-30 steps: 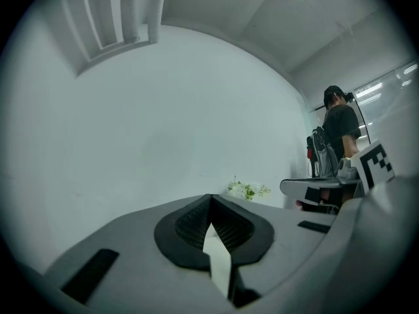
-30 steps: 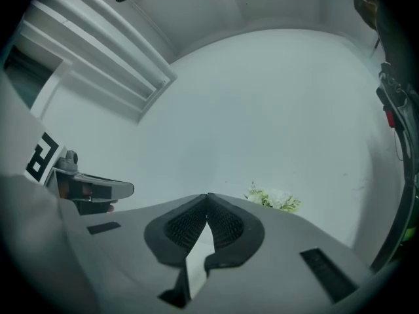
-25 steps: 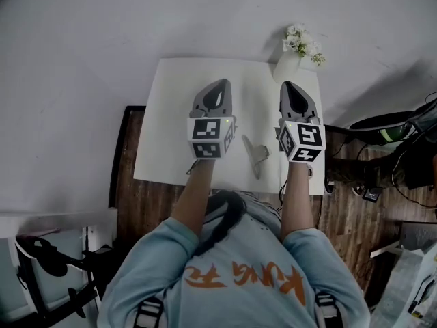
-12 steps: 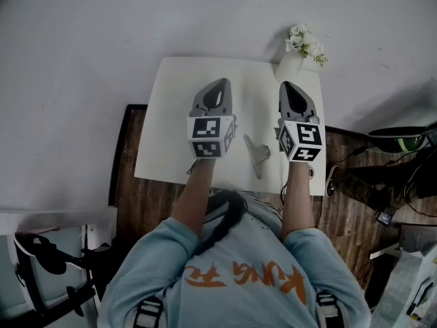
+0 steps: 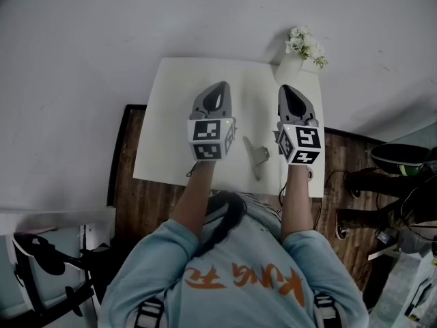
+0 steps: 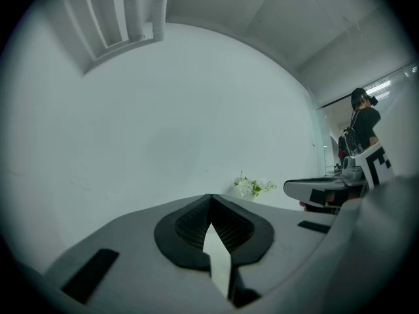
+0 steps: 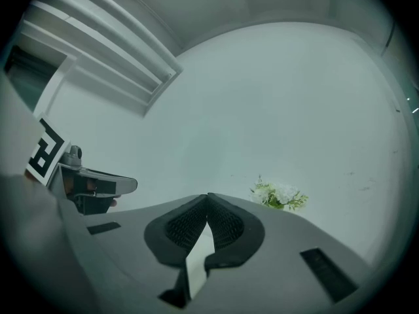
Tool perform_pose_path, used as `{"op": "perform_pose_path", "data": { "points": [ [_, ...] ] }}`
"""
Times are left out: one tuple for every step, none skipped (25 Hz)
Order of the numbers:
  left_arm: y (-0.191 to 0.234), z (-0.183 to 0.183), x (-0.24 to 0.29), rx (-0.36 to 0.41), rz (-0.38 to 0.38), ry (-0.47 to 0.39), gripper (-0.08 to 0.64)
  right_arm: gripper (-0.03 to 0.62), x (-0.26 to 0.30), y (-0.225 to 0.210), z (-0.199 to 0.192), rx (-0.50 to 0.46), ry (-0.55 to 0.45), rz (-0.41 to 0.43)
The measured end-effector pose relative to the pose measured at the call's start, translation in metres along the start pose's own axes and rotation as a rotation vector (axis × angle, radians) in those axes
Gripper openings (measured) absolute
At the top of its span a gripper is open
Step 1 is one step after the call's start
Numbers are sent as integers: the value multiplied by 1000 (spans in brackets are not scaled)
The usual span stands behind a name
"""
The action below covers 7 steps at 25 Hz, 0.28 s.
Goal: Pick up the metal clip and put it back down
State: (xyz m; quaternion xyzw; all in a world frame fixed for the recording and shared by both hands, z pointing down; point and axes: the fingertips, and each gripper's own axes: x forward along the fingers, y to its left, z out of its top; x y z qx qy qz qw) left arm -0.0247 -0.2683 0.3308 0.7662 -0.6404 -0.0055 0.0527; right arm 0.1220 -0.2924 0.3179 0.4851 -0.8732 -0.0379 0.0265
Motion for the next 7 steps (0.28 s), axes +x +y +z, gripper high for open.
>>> {"op": "perform_pose_path", "data": {
  "points": [
    [0, 0, 0, 1, -1, 1, 20, 12, 0, 0, 1, 0, 1, 0],
    [-1, -1, 0, 2, -2, 1, 20, 12, -1, 0, 1, 0, 1, 1],
    [-2, -1, 0, 4, -4, 2, 20, 12, -2, -1, 1, 0, 0, 0],
    [-3, -1, 0, 5, -5, 3, 20, 12, -2, -2, 1, -1, -1, -2],
    [-4, -2, 0, 7, -6, 3, 20, 12, -3, -2, 1, -1, -2, -3],
    [-6, -2, 0, 8, -7, 4, 20, 12, -4, -3, 1, -2, -3, -3],
    [-7, -3, 0, 9, -9, 5, 20, 12, -5, -3, 1, -2, -3, -3]
  ]
}}
